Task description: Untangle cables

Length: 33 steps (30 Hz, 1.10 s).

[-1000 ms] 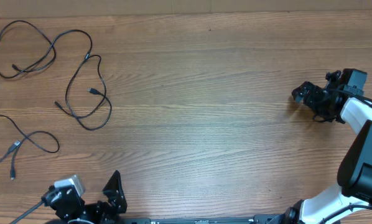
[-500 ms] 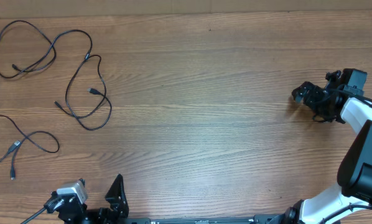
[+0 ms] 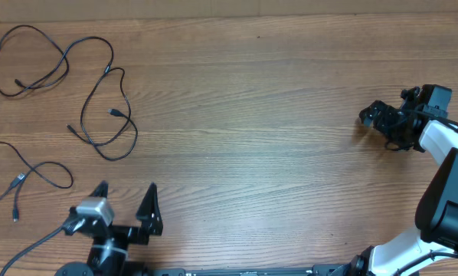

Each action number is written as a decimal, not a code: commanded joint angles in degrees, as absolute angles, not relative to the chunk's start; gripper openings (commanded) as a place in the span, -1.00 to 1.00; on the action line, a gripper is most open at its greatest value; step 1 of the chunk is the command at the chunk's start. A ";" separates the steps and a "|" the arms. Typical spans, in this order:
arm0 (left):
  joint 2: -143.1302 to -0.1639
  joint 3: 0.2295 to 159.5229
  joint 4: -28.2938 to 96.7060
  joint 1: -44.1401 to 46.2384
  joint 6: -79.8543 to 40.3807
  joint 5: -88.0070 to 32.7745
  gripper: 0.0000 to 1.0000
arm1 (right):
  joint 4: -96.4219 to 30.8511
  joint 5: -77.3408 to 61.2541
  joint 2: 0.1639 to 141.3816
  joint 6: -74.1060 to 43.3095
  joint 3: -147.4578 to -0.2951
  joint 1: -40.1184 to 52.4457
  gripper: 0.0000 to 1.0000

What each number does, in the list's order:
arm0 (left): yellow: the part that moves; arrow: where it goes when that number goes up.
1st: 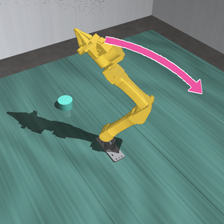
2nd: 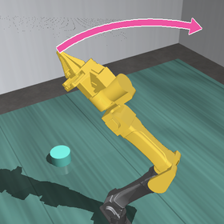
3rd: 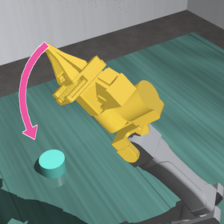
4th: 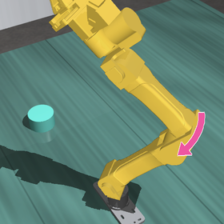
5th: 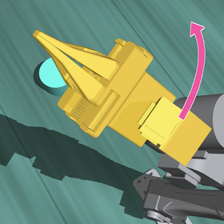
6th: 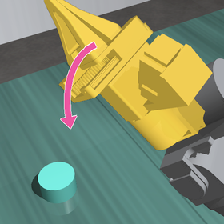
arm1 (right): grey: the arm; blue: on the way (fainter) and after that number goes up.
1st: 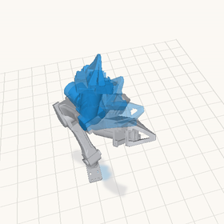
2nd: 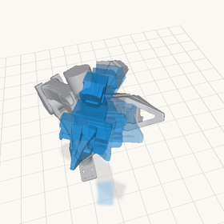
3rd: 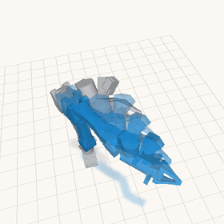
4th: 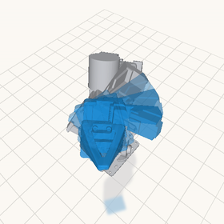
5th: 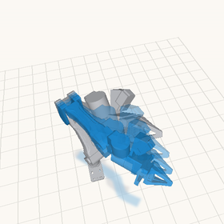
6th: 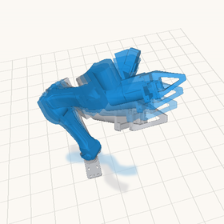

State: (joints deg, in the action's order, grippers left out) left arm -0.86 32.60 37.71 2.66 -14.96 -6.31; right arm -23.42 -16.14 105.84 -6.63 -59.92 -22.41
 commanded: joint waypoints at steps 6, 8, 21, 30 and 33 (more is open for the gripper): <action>-0.19 18.55 21.65 2.92 -7.25 -3.99 0.99 | -24.56 -16.62 107.04 -7.49 -58.57 -22.09 1.00; -0.19 15.84 18.52 2.92 -7.22 -3.84 0.99 | -24.56 -16.62 107.02 -7.49 -58.57 -22.09 0.99; -0.16 5.69 7.42 1.43 -3.14 -2.61 0.99 | -24.56 -16.62 107.04 -7.49 -58.57 -22.09 1.00; -0.16 3.73 6.76 0.97 0.82 -4.99 0.99 | -24.56 -16.62 107.04 -7.49 -58.57 -22.09 1.00; -0.14 2.42 6.55 0.45 0.69 -5.48 0.99 | -24.56 -16.60 107.02 -7.49 -58.57 -22.09 1.00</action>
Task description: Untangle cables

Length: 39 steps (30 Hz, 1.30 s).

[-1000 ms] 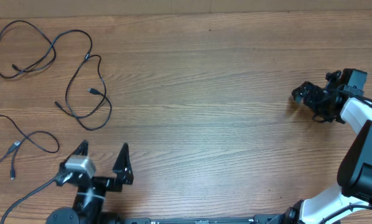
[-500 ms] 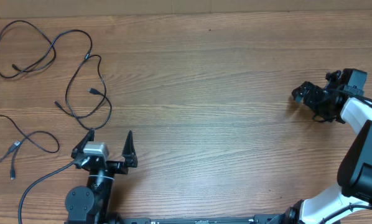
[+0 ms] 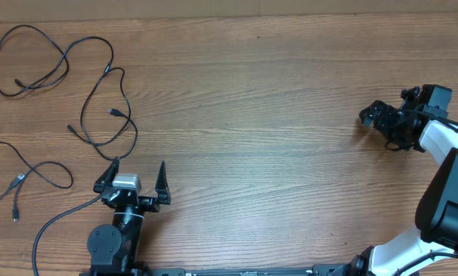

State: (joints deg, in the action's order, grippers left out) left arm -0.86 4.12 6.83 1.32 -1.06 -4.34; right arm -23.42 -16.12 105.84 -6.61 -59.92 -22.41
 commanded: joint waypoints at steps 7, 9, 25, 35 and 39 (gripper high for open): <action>-0.14 0.84 5.23 0.40 0.49 -5.63 0.99 | -24.56 -16.62 107.04 -7.49 -58.57 -22.09 1.00; -0.14 0.84 5.26 0.38 -0.40 -5.54 0.99 | -24.56 -16.62 107.04 -7.49 -58.57 -22.09 1.00; -0.14 0.25 4.19 0.40 -5.34 -3.68 0.99 | -24.56 -16.62 107.04 -7.49 -58.57 -22.09 1.00; -0.14 0.25 4.16 0.40 -5.34 -3.66 1.00 | -24.56 -16.62 107.04 -7.49 -58.57 -22.09 1.00; -0.14 0.25 4.16 0.38 -5.34 -3.66 0.99 | -24.56 -16.62 107.04 -7.49 -58.57 -22.09 1.00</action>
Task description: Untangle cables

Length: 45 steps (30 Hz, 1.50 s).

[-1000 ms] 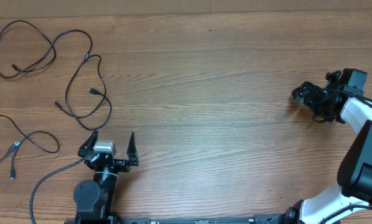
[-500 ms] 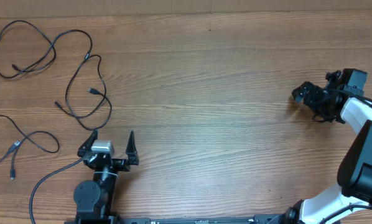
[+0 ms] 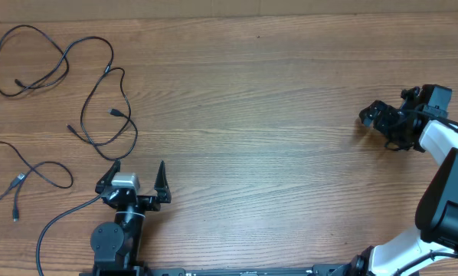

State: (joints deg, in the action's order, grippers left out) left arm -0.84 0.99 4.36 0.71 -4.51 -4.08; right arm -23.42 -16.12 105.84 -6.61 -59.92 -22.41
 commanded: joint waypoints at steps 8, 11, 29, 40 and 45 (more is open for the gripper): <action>-0.14 0.25 4.19 0.38 -5.34 -3.66 0.99 | -24.56 -16.62 107.04 -7.49 -58.57 -22.09 1.00; -0.14 0.25 4.19 0.38 -5.34 -3.66 0.98 | -24.56 -16.62 107.02 -7.49 -58.57 -22.09 1.00; -0.21 0.25 4.19 -1.43 -5.34 -3.66 0.99 | -24.56 -16.60 107.04 -7.49 -58.57 -22.09 1.00; -0.21 0.25 4.19 -1.43 -5.34 -3.66 0.99 | -24.56 -16.60 107.04 -7.49 -58.57 -22.09 1.00; -0.21 0.25 4.19 -1.43 -5.34 -3.66 0.99 | -24.60 -16.60 107.00 -7.49 -58.57 -23.38 1.00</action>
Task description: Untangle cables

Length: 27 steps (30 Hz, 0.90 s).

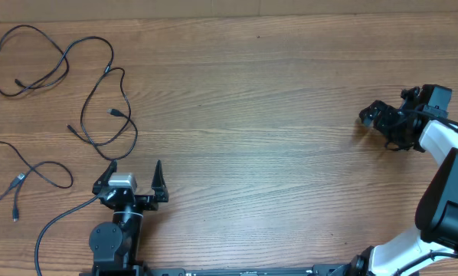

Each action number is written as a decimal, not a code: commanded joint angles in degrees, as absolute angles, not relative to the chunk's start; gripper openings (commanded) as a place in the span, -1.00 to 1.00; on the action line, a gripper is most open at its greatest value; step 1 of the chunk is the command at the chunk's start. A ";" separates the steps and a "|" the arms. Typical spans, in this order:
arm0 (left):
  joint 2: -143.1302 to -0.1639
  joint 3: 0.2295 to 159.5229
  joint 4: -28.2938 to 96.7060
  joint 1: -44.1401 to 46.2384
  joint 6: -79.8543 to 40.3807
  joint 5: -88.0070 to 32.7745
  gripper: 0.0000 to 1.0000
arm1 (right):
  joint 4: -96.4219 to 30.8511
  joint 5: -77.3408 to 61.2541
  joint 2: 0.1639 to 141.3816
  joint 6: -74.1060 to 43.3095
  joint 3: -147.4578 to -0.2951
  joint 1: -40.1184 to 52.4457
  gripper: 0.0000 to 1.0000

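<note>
Three black cables lie apart on the left of the wooden table. One loops at the far left corner [31,60]. A second [112,107] winds below it toward the middle left. The third [31,173], with small plugs, lies at the left edge. My left gripper [132,170] stands open just below the second cable's lowest loop and holds nothing. My right gripper [381,129] sits far off at the right edge, its fingers apart and empty.
The left arm's own grey lead [57,222] trails along the near left edge. The white right arm [447,165] fills the right border. Bare wood [252,130] spans the space between the arms.
My left gripper has shifted a touch to the left and is still open. The cables and the right arm are unchanged.
At first my left gripper was open and tilted near the front edge, lower left. Then it stood farther forward and to the right, just under the middle cable's loop. It has stayed about there. The cables and right arm never moved.
</note>
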State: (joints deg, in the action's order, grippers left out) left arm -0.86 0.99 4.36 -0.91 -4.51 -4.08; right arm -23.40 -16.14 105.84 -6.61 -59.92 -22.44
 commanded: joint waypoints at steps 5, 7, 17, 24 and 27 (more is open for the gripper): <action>-0.21 0.25 4.19 -1.43 -5.34 -3.66 0.99 | -24.58 -16.60 107.00 -7.49 -58.54 -26.55 1.00; -0.21 0.25 4.19 -1.43 -5.34 -3.66 0.99 | -24.60 -16.62 106.98 -7.49 -58.54 -27.83 1.00; -0.21 0.25 4.19 -1.43 -5.34 -3.66 0.99 | -24.64 -16.60 99.20 -7.49 -58.57 -30.28 1.00; -0.21 0.25 4.19 -1.43 -5.34 -3.66 0.99 | -24.60 -16.60 88.71 -7.49 -58.57 -25.50 1.00; -0.21 0.25 4.19 -1.43 -5.34 -3.66 0.99 | -24.62 -16.60 83.37 -7.49 -58.57 -22.76 1.00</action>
State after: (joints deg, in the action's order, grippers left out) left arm -0.86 0.97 4.40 -0.91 -4.51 -4.08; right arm -24.91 -16.88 89.06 -7.44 -58.46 -25.30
